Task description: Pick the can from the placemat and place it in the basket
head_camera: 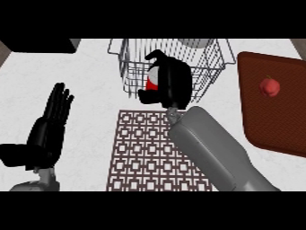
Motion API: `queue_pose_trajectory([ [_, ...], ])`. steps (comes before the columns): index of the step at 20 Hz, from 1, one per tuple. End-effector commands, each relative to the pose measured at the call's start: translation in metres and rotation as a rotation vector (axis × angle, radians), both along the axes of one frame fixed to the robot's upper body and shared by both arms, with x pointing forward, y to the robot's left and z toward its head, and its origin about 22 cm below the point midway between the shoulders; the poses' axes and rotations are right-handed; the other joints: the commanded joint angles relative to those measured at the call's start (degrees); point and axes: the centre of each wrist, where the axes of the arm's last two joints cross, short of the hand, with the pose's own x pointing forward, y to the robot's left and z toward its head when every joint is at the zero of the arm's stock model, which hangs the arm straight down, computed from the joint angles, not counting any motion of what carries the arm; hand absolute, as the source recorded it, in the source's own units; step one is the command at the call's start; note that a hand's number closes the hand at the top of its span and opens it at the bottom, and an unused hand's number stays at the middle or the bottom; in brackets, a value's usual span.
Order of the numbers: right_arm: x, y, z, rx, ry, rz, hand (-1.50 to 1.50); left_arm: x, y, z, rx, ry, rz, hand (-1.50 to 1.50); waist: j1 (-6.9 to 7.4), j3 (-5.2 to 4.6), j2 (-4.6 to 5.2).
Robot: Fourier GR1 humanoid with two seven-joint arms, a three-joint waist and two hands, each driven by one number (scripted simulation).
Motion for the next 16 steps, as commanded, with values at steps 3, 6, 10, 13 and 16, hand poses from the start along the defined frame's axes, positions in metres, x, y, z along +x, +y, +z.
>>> queue_pose_trajectory([
  [3, 0.003, -0.015, -0.034, 0.042, -0.039, -0.107, -1.50, -0.004, -0.010, -0.011, 0.003, 0.000, 0.008, 0.00, -0.46, 0.41, 2.20],
  [6, 0.017, -0.027, 0.000, 0.034, -0.130, -0.145, -1.50, -0.001, -0.005, -0.001, 0.001, -0.004, 0.011, 0.00, -0.99, 0.41, 2.00],
  [10, 0.005, -0.046, 0.006, 0.050, -0.124, -0.202, -1.50, -0.001, 0.007, -0.001, -0.001, 0.002, 0.027, 0.00, -1.70, 0.40, 1.76],
  [13, -0.002, -0.060, 0.015, 0.047, -0.139, -0.255, -1.50, -0.001, 0.012, -0.001, 0.021, 0.009, 0.038, 0.00, -1.97, 0.40, 1.71],
  [16, -0.012, -0.077, 0.040, 0.134, -0.175, -0.322, -1.50, 0.005, 0.007, -0.002, 0.006, 0.013, 0.027, 0.00, -2.40, 0.40, 1.68],
])
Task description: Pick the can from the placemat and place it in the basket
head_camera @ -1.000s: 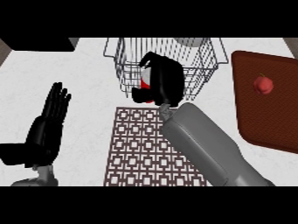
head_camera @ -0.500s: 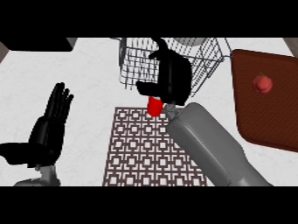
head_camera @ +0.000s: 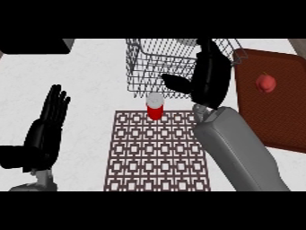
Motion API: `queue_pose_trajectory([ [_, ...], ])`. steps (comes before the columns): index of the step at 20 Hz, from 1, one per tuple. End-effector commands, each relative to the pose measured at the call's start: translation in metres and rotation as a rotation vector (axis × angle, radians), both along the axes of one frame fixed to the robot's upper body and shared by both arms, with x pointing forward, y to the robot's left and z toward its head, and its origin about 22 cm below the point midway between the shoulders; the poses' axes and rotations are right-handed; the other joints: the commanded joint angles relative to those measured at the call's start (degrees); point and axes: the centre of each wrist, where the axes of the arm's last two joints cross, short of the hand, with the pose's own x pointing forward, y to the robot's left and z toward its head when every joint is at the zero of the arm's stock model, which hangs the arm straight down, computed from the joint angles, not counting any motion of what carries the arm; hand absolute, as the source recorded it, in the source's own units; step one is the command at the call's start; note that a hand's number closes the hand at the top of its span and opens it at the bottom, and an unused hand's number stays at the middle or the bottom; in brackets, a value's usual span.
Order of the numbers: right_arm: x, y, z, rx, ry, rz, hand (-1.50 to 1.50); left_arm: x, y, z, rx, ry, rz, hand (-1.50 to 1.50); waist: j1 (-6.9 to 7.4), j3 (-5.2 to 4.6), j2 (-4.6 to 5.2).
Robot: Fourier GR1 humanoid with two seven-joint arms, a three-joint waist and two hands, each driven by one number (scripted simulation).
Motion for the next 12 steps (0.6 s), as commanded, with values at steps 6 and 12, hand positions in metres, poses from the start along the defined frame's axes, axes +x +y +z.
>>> queue_pose_trajectory([
  [6, -0.054, -0.082, 0.032, 0.138, -0.034, -0.053, -1.50, -0.011, 0.005, -0.001, -0.005, 0.011, 0.006, 0.00, -0.12, 0.27, 1.02],
  [12, -0.072, -0.126, 0.052, 0.204, -0.039, 0.044, -1.50, 0.003, 0.001, -0.001, -0.017, -0.006, -0.009, 0.00, 0.20, 0.27, 1.20],
])
